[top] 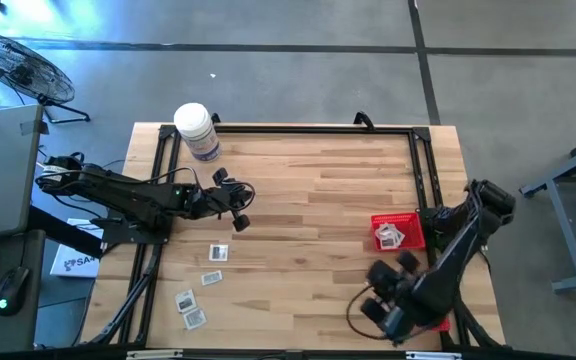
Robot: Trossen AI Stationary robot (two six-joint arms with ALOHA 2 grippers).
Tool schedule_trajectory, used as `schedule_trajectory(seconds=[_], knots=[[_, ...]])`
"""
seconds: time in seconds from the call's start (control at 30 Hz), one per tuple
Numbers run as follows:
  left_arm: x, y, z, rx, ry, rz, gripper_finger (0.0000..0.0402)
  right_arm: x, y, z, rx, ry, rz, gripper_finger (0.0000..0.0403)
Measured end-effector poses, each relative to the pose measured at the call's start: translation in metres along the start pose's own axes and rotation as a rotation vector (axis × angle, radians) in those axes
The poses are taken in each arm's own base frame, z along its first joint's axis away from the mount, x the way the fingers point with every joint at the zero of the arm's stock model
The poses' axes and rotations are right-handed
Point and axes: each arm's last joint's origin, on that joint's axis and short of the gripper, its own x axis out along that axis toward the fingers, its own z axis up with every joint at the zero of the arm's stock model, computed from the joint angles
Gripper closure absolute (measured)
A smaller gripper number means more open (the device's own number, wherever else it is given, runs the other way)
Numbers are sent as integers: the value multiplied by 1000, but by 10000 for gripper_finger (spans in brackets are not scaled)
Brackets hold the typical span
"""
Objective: Pick & Place First Aid Supplies
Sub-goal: Put the black towelette pack into the top red basket
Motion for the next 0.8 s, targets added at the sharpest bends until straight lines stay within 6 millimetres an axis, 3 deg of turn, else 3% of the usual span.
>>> schedule_trajectory(seconds=[0.17,0.3,0.43,0.63,0.8], knots=[[0,1,-3,18,29,11,398,31,13,32,-288,-305,35,402],[-1,2,-14,5,143,-28,376,74,18,62,-430,-363,110,401],[-4,3,-28,-78,317,-91,337,110,14,92,-522,-380,330,401],[-21,-1,-55,-254,761,-288,281,134,-4,127,-587,-449,458,402],[-41,-9,-70,-331,949,-185,273,148,-19,138,-568,-479,439,399]])
